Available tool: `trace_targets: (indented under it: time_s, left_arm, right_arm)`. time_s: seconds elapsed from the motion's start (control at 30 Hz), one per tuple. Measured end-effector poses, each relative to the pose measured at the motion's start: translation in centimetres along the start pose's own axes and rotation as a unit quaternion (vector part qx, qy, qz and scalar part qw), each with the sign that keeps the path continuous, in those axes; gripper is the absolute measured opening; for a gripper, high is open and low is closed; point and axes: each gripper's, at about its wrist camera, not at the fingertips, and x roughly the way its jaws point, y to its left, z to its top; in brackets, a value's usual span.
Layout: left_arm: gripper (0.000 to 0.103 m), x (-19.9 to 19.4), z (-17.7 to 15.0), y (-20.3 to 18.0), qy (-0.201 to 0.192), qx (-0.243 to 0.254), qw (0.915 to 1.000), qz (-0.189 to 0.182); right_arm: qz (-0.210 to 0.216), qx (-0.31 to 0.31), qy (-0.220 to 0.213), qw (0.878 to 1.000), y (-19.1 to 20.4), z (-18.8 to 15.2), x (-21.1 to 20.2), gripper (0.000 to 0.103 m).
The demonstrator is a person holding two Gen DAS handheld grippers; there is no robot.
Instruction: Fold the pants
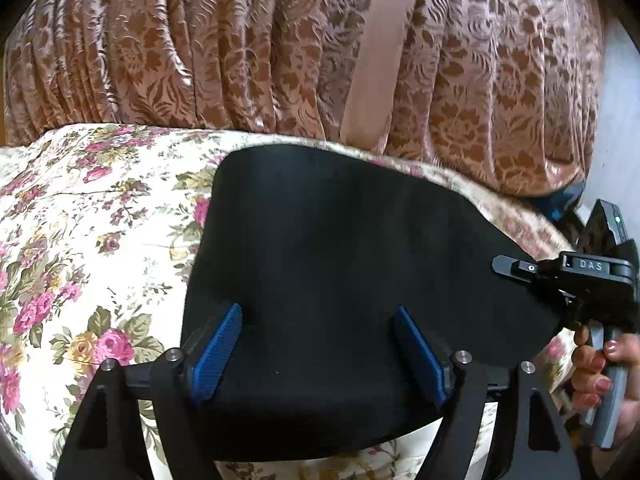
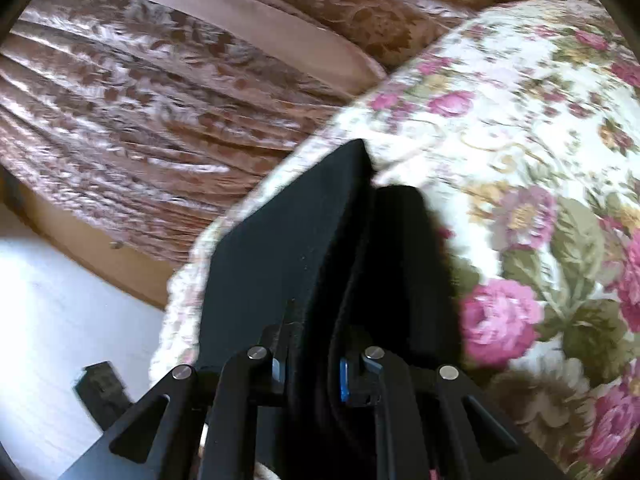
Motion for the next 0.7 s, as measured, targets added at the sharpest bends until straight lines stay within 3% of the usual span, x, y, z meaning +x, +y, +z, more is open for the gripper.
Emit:
trace_targets:
  time_s: [0.13,0.3,0.4,0.5,0.7]
  left_arm:
    - [0.082,0.0,-0.5,-1.0,-0.002,0.041,0.9991,0.011]
    - [0.081,-1.2,0.6,0.3,0.003,0.011,0.9999,-0.01]
    - [0.081,-2.4,1.7,1.4,-0.019,-0.015,0.9997,-0.005]
    - [0.081,-2.6,3.2,2.1,-0.023,-0.023,0.9993,0.018]
    - [0.081,-0.9,6.8,1.6,-0.011,-0.001,0.9986,0.051]
  right_arm:
    - [0.004,0.043,-0.013,0.999,-2.3,-1.1,0.3,0.015]
    - [-0.033,0.054,-0.035,0.997,-1.9,-0.7,-1.5,0.025]
    - [-0.094,0.008,-0.082,0.992,-0.4,0.1,-4.1,0.028]
    - [-0.115,-0.033,-0.111,0.987,1.4,0.8,-5.8,0.028]
    - [-0.134,-0.125,-0.088,0.979,6.2,1.7,-4.0,0.028]
